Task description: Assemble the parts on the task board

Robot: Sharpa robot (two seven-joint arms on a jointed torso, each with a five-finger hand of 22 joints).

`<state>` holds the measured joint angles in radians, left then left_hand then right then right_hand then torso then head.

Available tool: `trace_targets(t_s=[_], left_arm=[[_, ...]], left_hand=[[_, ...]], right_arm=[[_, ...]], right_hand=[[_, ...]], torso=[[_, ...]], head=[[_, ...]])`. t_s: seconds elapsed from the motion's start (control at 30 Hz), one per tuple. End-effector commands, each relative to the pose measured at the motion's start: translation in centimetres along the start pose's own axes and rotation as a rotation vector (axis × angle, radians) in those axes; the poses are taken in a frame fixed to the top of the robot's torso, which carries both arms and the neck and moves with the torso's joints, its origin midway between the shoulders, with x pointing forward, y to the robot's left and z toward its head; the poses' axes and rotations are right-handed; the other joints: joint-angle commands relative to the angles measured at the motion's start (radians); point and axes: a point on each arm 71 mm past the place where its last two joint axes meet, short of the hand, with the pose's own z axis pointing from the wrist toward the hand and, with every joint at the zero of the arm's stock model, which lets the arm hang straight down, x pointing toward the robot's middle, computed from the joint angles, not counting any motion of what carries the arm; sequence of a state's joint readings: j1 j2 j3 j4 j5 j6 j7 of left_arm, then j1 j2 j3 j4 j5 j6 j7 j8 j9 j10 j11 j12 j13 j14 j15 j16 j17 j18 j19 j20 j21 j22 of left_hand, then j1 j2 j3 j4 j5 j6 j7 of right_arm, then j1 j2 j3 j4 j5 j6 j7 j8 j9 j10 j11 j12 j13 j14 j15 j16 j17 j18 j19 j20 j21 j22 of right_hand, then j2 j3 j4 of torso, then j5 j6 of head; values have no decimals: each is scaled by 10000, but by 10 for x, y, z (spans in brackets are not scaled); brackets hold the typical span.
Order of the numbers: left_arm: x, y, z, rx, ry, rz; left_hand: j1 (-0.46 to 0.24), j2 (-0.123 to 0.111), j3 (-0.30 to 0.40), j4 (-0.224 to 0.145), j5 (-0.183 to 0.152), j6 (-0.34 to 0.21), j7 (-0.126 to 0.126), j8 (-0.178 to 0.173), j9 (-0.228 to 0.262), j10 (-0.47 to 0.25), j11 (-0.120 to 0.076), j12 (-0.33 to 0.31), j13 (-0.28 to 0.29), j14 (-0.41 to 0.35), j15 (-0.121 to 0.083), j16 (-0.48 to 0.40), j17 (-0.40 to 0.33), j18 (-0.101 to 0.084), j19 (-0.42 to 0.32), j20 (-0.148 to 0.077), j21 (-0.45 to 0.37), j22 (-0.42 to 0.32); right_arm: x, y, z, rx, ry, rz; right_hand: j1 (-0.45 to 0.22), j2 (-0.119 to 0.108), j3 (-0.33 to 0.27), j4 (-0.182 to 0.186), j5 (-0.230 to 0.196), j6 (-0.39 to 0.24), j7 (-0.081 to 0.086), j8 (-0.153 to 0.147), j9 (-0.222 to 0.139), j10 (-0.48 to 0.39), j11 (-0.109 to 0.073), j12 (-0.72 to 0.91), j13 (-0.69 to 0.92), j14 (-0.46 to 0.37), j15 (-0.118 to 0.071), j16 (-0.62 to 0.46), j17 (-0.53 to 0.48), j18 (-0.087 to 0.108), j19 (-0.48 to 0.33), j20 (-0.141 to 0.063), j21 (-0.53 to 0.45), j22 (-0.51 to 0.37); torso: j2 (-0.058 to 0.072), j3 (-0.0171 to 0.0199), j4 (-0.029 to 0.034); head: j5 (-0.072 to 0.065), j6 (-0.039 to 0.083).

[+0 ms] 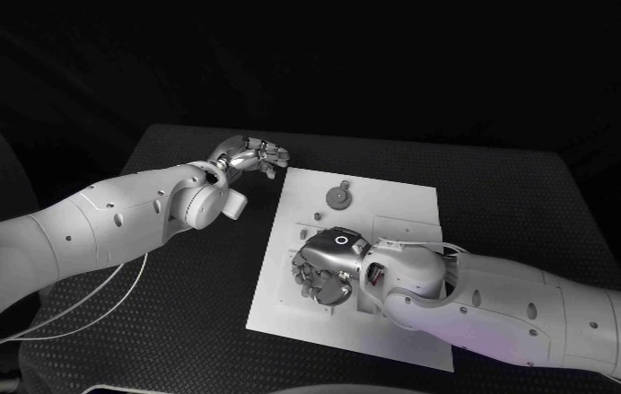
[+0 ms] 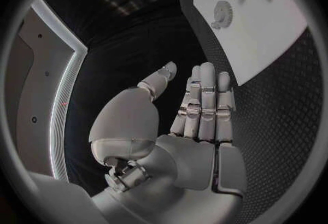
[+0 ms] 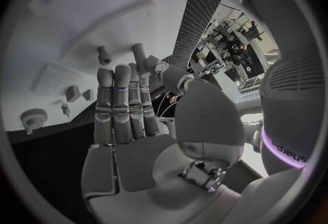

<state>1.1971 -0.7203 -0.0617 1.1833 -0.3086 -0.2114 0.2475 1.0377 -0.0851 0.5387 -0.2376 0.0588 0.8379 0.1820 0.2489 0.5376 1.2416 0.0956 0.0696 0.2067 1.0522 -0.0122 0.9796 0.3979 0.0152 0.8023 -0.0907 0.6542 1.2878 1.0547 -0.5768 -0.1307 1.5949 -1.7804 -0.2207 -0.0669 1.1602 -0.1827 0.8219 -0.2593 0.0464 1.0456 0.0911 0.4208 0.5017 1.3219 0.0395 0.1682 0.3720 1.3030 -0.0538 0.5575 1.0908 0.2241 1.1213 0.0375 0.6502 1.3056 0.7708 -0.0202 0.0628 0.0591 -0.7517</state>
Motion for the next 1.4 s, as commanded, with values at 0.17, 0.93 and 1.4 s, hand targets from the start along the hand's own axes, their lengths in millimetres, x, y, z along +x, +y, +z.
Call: trace_targets(t_s=[0.17, 0.93, 1.4], left_arm=[[1, -1, 0, 52, 102, -84], [-1, 0, -1, 18, 60, -72], [-5, 1, -1, -18, -19, -46]], left_hand=[[-14, -82, 13, 55, -34, -76, 25, 52, -9, -65, 11, 23, 13, 28, 19, -39, 18, 36, 77, -180, -68, 18], [-33, -86, 6, 77, -34, -77, 24, 64, -11, -66, 12, 26, 15, 30, 20, -44, 27, 35, 80, -177, -76, 26], [-27, -102, 5, 72, -35, -81, 24, 67, -13, -74, 13, 23, 14, 27, 20, -48, 31, 36, 78, -178, -80, 30]], right_arm=[[4, 3, -1, -168, 305, 4], [2, -1, -3, -105, -199, 624], [-10, -13, -17, 189, -904, 1324]], right_hand=[[-77, -18, 161, 23, 139, 68, 4, 33, 42, 30, 15, 1, 49, -14, -54, -67, 27, 377, -57, -6, 54, 13], [-963, -807, -1019, 58, 2173, -793, 408, -784, -41, -946, 410, -766, 89, -180, 256, -308, 296, 377, -337, 98, 83, 73], [-1180, -1132, -1772, -97, 1682, -2049, 983, -1470, -354, -2482, 820, -1072, -350, -78, 618, 175, 657, 377, -127, -18, 476, 276]], torso=[[-2, -4, 0], [4, 13, 2], [-2, 11, 6]], head=[[-12, -15], [-13, 0], [-28, 28]])
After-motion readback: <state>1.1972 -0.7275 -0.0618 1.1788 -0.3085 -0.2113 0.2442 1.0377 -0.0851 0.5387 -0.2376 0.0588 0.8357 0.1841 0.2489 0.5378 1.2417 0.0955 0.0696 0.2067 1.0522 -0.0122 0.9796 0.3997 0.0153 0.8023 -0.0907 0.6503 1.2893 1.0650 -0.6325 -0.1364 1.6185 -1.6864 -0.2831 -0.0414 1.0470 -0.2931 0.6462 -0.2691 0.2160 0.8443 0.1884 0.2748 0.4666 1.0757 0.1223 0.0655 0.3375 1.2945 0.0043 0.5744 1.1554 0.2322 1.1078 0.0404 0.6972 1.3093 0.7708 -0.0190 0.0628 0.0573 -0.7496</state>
